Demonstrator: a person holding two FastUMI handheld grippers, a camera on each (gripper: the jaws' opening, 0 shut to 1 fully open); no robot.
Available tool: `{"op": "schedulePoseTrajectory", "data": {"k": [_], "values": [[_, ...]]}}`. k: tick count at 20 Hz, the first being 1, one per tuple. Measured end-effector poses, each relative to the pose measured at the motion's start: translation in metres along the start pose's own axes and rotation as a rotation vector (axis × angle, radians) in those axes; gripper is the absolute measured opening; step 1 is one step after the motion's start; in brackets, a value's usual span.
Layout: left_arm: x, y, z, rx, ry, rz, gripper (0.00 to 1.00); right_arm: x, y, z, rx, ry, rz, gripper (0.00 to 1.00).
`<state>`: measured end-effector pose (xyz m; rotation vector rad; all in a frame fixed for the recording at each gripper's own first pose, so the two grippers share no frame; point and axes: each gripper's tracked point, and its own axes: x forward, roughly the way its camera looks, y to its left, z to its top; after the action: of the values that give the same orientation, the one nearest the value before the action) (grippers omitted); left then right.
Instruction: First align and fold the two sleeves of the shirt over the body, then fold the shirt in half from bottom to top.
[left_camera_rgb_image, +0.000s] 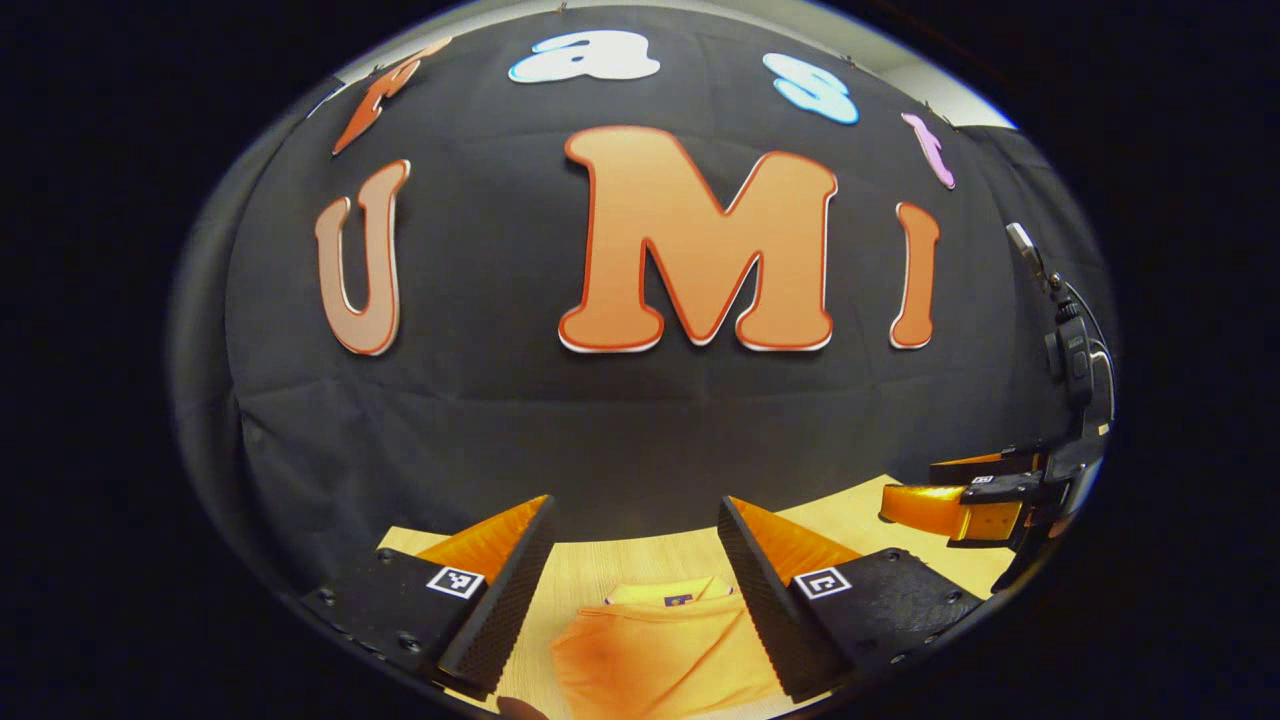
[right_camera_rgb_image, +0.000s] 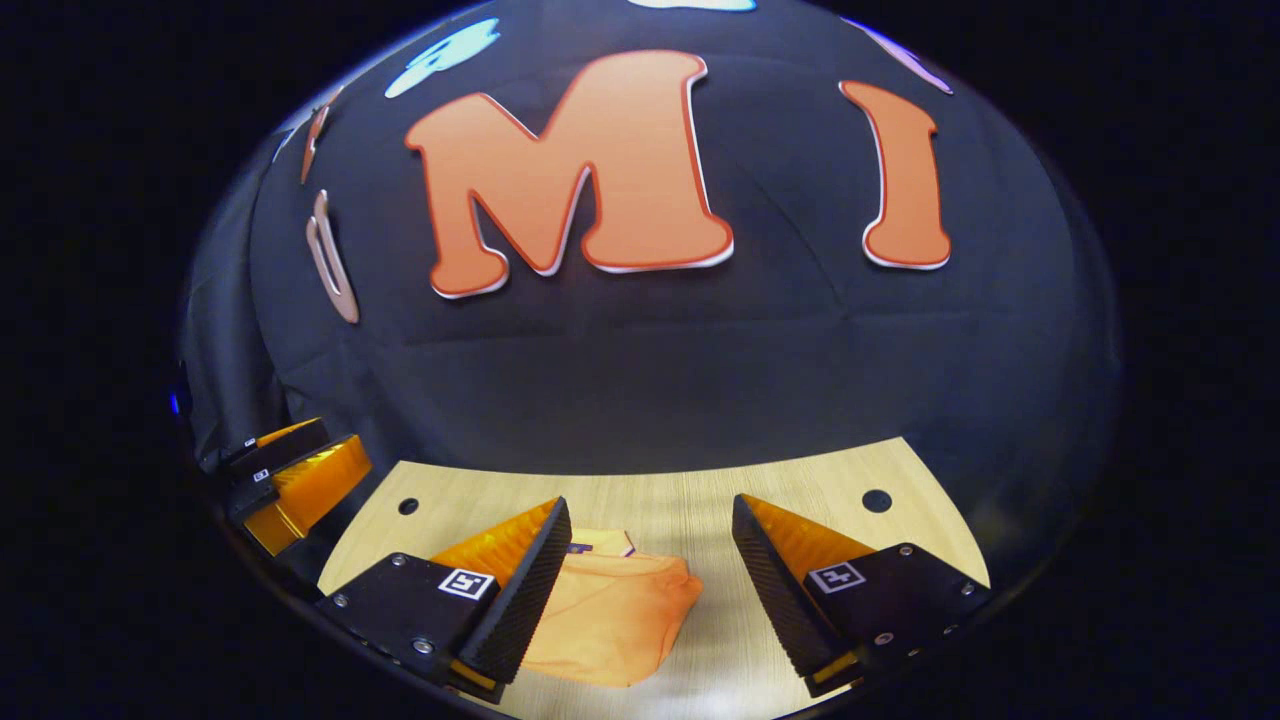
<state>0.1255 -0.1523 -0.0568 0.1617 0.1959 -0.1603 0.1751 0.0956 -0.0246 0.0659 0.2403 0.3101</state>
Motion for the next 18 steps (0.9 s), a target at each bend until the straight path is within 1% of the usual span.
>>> {"op": "schedulePoseTrajectory", "data": {"k": [4,7,8,11,12,13,14,15,16,17,18], "values": [[-0.058,0.015,0.027,0.009,-0.091,0.057,0.96,-0.054,0.017,0.027,-0.058,-0.136,0.014,0.98],[-0.108,0.035,0.03,-0.023,-0.112,0.074,0.96,-0.085,0.032,0.031,-0.072,-0.167,0.033,0.98],[-0.121,0.042,0.03,-0.028,-0.123,0.082,0.96,-0.097,0.035,0.032,-0.075,-0.177,0.028,0.98],[-0.162,0.068,0.036,0.004,-0.179,0.123,0.96,-0.135,0.049,0.033,-0.095,-0.224,0.02,0.98],[-0.172,0.074,0.034,-0.006,-0.192,0.124,0.95,-0.146,0.055,0.033,-0.095,-0.234,0.026,0.98],[-0.181,0.079,0.031,-0.023,-0.204,0.122,0.96,-0.155,0.06,0.032,-0.09,-0.244,0.032,0.98],[-0.185,0.086,0.023,-0.042,-0.191,0.123,0.95,-0.165,0.063,0.031,-0.08,-0.251,0.031,0.98],[-0.191,0.092,0.015,-0.062,-0.177,0.126,0.96,-0.173,0.065,0.029,-0.072,-0.257,0.027,0.98],[-0.194,0.1,0.009,-0.079,-0.169,0.127,0.95,-0.181,0.066,0.027,-0.067,-0.264,0.017,0.98],[-0.198,0.106,0.007,-0.081,-0.171,0.129,0.97,-0.187,0.066,0.023,-0.064,-0.27,0.002,0.98],[-0.202,0.113,0.004,-0.067,-0.174,0.137,0.97,-0.193,0.065,0.019,-0.062,-0.274,-0.012,0.98]]}}
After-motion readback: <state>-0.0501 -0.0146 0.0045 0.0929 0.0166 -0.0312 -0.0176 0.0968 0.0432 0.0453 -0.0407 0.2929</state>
